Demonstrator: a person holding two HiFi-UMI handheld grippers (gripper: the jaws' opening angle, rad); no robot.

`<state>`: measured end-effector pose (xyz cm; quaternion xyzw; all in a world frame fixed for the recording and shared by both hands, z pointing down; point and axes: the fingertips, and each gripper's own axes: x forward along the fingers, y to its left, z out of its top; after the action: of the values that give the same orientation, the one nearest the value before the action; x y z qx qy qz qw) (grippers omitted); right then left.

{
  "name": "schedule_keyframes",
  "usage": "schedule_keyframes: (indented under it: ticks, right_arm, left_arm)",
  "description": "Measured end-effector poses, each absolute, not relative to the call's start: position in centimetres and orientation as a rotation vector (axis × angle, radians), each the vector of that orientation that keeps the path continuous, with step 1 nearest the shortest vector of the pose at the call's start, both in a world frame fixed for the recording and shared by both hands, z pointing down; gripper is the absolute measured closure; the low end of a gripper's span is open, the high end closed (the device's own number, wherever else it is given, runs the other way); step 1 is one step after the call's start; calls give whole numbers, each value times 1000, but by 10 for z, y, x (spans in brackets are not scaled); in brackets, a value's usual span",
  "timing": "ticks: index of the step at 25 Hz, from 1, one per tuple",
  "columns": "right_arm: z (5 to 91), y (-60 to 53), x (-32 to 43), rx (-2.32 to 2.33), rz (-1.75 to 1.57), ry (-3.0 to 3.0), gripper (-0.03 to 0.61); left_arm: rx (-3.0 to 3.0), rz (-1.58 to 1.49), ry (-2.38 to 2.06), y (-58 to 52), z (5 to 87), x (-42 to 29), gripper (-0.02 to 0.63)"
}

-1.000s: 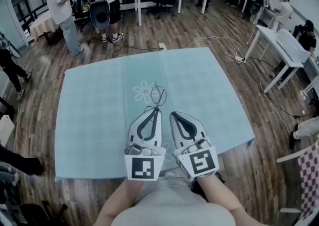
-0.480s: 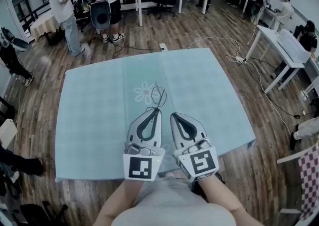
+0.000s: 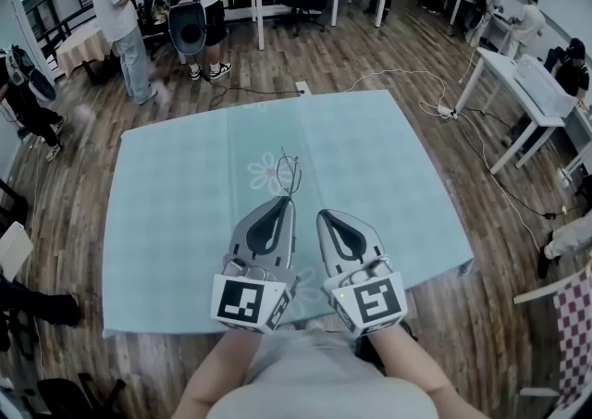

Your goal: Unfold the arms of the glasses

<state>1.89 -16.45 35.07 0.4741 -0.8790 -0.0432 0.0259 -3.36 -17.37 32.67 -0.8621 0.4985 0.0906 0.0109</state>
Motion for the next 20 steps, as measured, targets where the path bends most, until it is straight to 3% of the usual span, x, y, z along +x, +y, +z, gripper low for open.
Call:
schedule_keyframes:
  ticks: [20]
  right_arm:
    - [350, -159, 20, 1482, -144, -2713, 571]
  left_arm:
    - [-3239, 716, 1405, -181, 333, -44, 603]
